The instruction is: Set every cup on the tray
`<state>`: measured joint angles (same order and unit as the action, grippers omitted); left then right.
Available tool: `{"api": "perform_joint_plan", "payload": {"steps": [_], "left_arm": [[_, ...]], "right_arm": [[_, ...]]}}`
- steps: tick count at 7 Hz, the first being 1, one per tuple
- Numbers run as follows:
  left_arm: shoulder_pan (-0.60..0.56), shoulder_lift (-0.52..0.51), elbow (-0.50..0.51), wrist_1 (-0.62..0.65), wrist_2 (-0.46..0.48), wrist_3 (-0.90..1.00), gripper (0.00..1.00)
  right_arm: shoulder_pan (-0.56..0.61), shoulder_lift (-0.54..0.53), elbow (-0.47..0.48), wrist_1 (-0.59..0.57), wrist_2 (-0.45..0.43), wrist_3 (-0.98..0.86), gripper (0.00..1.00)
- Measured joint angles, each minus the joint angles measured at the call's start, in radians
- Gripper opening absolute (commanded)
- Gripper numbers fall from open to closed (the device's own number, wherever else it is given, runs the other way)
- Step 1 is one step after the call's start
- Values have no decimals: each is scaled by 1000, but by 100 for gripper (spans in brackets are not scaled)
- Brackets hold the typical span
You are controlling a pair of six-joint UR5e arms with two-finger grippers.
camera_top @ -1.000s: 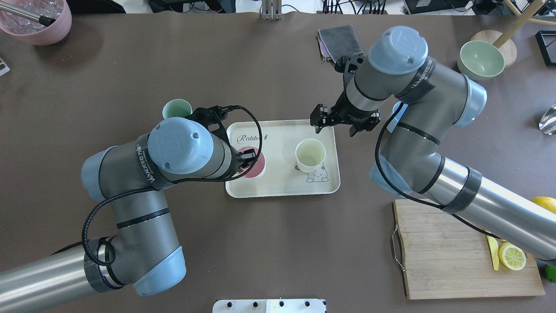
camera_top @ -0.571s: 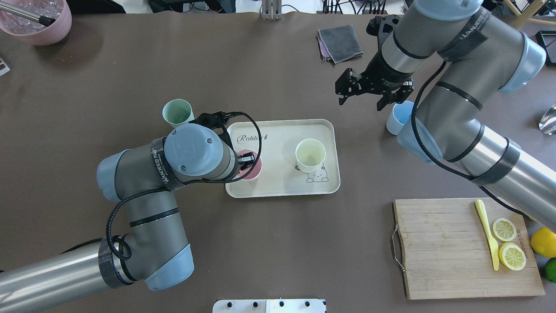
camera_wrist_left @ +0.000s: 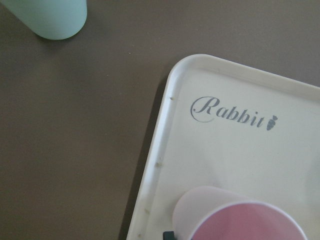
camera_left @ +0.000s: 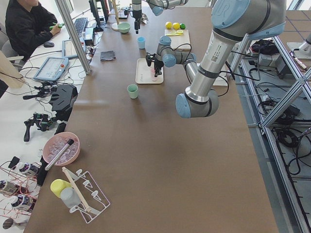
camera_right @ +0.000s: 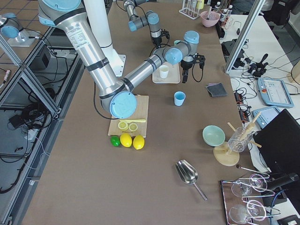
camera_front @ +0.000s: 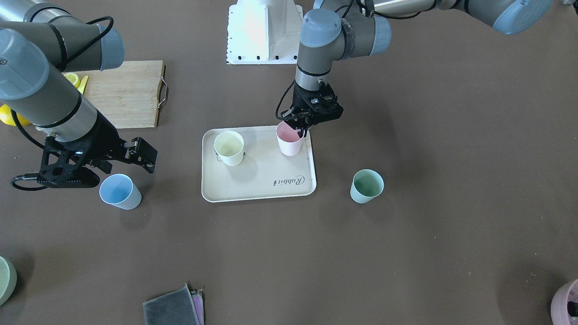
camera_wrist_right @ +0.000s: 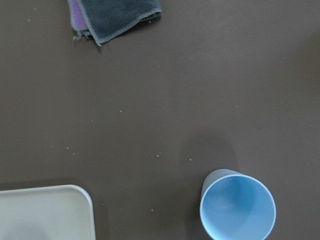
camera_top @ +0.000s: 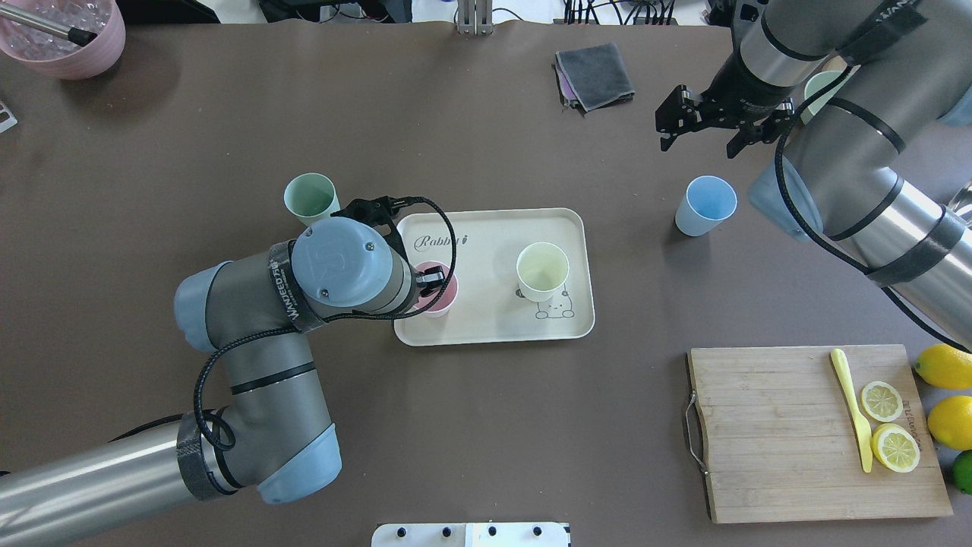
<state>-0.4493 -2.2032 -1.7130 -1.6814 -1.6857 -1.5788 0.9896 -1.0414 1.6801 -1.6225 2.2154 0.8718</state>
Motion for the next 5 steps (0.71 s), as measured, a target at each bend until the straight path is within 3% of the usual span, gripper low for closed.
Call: {"api": "perform_joint_plan", "payload": {"steps": [3,5], "left_arm": [[-4,-5,-42,5,-3,17,97],[-11,-7,-54,7,-6,30,97]], "right_arm": [[-10,-68,-38,12,-25,-114,99],[-45,-107,-60,73,-51,-130,90]]}}
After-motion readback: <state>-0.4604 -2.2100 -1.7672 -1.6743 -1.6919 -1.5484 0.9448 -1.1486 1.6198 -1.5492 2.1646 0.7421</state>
